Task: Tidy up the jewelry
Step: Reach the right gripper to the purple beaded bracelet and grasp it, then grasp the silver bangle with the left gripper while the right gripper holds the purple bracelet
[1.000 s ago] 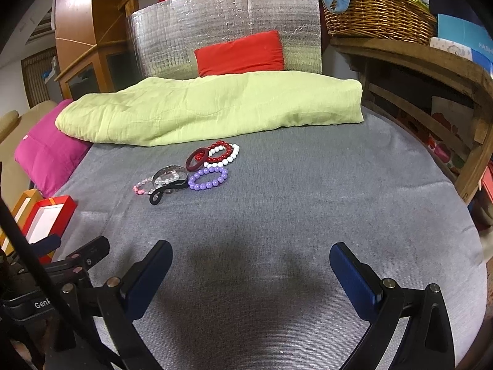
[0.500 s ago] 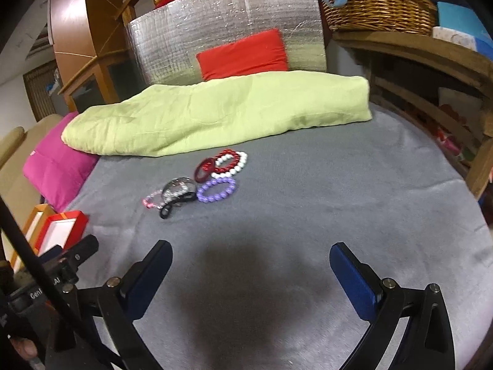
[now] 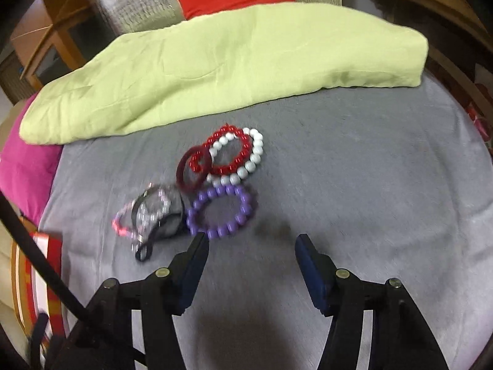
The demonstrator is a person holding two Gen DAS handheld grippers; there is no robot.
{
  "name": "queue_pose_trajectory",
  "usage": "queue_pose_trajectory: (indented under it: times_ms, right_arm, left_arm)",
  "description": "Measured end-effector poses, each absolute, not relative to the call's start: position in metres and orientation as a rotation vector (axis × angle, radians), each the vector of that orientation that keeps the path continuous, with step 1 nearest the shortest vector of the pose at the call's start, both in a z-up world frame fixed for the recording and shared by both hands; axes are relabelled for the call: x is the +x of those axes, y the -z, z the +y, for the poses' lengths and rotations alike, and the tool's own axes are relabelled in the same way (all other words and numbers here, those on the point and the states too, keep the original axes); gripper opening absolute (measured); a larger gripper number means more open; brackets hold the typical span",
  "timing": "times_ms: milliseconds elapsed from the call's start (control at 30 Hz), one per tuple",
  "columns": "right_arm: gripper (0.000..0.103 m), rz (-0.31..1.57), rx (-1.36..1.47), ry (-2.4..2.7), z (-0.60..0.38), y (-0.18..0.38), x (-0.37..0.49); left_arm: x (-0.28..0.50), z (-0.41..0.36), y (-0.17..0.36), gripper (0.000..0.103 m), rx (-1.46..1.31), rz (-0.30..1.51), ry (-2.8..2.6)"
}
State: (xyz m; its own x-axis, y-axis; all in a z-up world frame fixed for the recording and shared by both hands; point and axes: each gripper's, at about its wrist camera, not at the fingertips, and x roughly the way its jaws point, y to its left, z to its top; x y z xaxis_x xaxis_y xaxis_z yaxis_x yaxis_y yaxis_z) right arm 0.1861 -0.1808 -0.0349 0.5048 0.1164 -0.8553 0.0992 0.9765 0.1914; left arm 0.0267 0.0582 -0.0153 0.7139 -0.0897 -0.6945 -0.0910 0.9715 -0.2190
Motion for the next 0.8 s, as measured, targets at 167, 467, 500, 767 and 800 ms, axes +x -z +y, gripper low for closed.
queue_pose_trajectory:
  times_ms: [167,467,500,767,800]
  right_arm:
    - [0.044,1.123,0.201,0.050,-0.172,0.053,0.216]
    - [0.010,1.130,0.108,0.046,-0.177,0.054,0.194]
    - [0.010,1.123,0.102,0.040,-0.180,0.054,0.186]
    - [0.010,1.048,0.114,-0.018,-0.211,0.065,0.101]
    - [0.010,1.033,0.120,-0.025,-0.214,0.067,0.092]
  left_arm:
    - [0.029,0.057,0.018,0.103,-0.245,0.784,0.009]
    - [0.031,0.058,0.020,0.103,-0.239,0.781,0.008]
    - [0.031,0.057,0.021,0.103,-0.239,0.783,0.007]
    - [0.038,0.049,0.031,0.103,-0.198,0.801,-0.011]
    - [0.039,0.049,0.033,0.103,-0.196,0.809,-0.011]
